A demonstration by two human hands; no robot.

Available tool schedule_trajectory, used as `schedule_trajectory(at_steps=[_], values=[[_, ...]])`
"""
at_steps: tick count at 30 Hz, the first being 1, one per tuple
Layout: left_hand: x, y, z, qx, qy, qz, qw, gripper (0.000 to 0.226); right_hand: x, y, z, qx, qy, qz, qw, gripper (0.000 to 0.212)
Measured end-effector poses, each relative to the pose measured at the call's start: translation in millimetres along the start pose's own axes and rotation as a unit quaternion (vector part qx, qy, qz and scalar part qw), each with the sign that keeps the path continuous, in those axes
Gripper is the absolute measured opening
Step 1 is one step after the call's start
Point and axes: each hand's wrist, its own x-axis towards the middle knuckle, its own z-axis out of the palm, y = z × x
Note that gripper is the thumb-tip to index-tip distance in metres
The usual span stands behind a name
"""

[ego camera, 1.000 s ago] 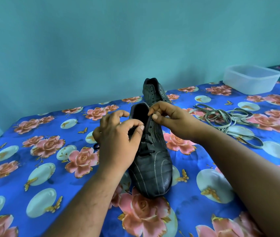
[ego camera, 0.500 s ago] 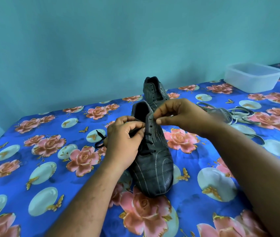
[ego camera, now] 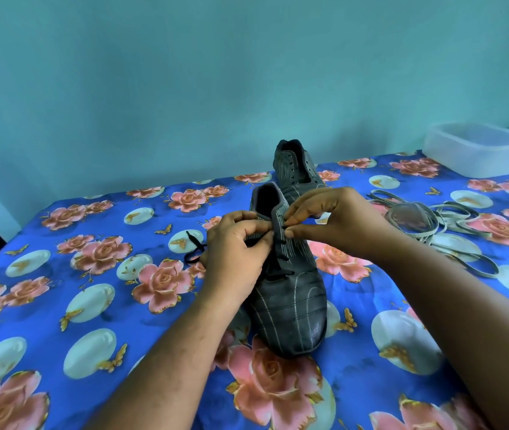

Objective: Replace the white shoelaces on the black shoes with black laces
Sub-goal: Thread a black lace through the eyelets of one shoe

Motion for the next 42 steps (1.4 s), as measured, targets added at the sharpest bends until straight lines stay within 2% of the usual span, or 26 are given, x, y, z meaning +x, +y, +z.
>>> schedule_trajectory(at_steps=[2, 7, 9, 11, 14, 17, 19, 22, 23, 26, 29, 31, 35, 39, 42], values=[[1, -3, 0, -0.017, -0.002, -0.006, 1.0, 0.017, 0, 0, 3, -0.019, 0.009, -0.007, 1.0, 0.008], [1, -2, -4, 0.002, -0.024, 0.008, 1.0, 0.016, 0, 0, 5, -0.011, 0.013, 0.056, 0.998, 0.003], [1, -1, -7, 0.01, -0.046, 0.017, 0.999, 0.017, 0, 0, 6, 0.021, 0.016, 0.083, 0.996, 0.003], [0, 0, -13, -0.029, -0.077, 0.017, 0.996, 0.01, 0, -1, 4, 0.093, 0.021, 0.12, 0.988, 0.004], [-3, 1, -25, -0.105, -0.133, 0.015, 0.985, 0.021, 1, 0, -4, 0.165, 0.017, 0.154, 0.974, 0.006], [-4, 0, -33, -0.109, -0.158, 0.014, 0.981, 0.04, 0, 0, -11, 0.228, 0.021, 0.197, 0.953, 0.015], [-3, -3, -35, -0.089, -0.165, 0.01, 0.982, 0.047, 1, 1, -15, 0.257, 0.043, 0.215, 0.941, 0.021], [-4, -6, -36, -0.085, -0.174, 0.01, 0.981, 0.049, 1, 9, -23, 0.329, 0.132, 0.246, 0.902, 0.02], [-4, -6, -36, -0.084, -0.174, 0.01, 0.981, 0.05, 1, 12, -25, 0.328, 0.143, 0.249, 0.9, 0.018], [-3, -7, -35, -0.078, -0.178, 0.014, 0.981, 0.049, -3, 19, -28, 0.254, 0.076, 0.242, 0.933, 0.011], [-3, -8, -35, -0.081, -0.183, 0.014, 0.98, 0.048, -4, 11, -22, 0.204, -0.025, 0.209, 0.956, 0.032], [-4, -8, -35, -0.087, -0.179, 0.014, 0.98, 0.047, -3, 2, -13, 0.18, -0.047, 0.19, 0.964, 0.034], [-6, -3, -39, -0.041, -0.187, 0.024, 0.981, 0.059, 0, -1, 0, 0.125, -0.042, 0.164, 0.978, 0.024], [-11, 5, -39, 0.016, -0.172, 0.043, 0.984, 0.068, 0, 1, -5, 0.156, -0.015, 0.166, 0.973, 0.019], [-11, 6, -40, 0.023, -0.172, 0.044, 0.984, 0.07, 0, 10, -17, 0.184, 0.041, 0.204, 0.961, 0.02]])
